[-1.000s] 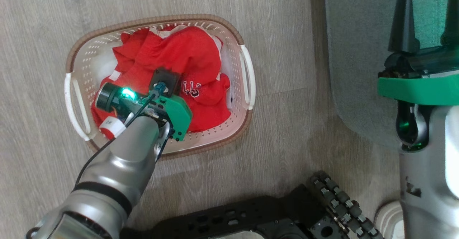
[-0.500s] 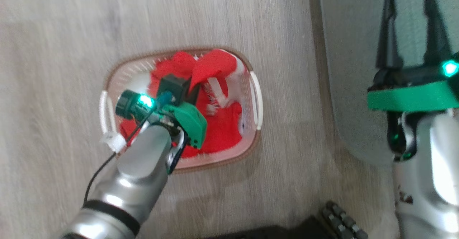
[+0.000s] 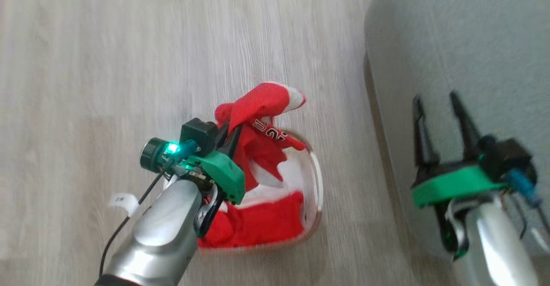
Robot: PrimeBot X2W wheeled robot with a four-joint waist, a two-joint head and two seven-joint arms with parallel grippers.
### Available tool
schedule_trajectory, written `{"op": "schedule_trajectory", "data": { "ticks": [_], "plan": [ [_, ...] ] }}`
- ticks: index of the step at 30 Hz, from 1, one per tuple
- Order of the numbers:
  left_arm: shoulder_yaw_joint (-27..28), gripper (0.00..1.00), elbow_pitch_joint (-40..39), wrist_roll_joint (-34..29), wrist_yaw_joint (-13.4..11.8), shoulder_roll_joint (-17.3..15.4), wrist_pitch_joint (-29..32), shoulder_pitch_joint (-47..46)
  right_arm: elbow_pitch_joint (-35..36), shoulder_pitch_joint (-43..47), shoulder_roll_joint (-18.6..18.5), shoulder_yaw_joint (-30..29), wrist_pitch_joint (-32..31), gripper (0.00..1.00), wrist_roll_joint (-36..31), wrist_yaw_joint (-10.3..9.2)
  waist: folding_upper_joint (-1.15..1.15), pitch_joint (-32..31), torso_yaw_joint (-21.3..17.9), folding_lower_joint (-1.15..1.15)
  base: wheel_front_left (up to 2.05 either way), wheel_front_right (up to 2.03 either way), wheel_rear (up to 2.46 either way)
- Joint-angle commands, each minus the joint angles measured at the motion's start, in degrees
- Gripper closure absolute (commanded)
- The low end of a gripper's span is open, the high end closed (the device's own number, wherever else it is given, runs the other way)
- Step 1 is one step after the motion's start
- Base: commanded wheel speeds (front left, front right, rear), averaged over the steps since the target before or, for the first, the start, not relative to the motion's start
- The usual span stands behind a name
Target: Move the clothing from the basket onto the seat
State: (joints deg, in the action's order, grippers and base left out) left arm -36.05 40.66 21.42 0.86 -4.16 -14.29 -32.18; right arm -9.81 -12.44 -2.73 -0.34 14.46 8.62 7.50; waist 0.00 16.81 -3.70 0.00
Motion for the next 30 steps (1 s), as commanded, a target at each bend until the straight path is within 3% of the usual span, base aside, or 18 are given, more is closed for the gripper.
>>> {"op": "schedule_trajectory", "data": {
  "ticks": [1,10,21,30],
  "plan": [
    [2.2,1.00,-2.2,0.0,0.0,-1.4,-0.7,-0.5,1.1,0.8,-0.1,2.0,0.5,0.00,-0.1,-0.01,0.00,-7.5,1.1,0.00,0.00,0.00,0.00],
    [2.6,1.00,-4.0,0.7,0.2,-2.8,0.5,-1.1,-1.6,4.7,-0.1,7.3,0.5,0.00,0.7,-0.01,0.00,-16.7,1.3,0.00,0.00,0.00,0.00],
    [1.4,1.00,-9.2,1.1,0.6,-1.9,3.0,-4.5,-4.7,2.0,-0.1,15.3,0.5,0.00,1.5,-0.01,0.00,-20.7,3.1,0.00,0.00,0.00,0.00],
    [-1.3,1.00,-14.1,1.4,0.7,-0.3,5.0,-5.5,-12.6,-4.7,-0.1,22.6,0.5,0.00,0.2,-0.01,0.00,-22.0,5.1,0.00,0.00,0.00,0.00]
  ]
}}
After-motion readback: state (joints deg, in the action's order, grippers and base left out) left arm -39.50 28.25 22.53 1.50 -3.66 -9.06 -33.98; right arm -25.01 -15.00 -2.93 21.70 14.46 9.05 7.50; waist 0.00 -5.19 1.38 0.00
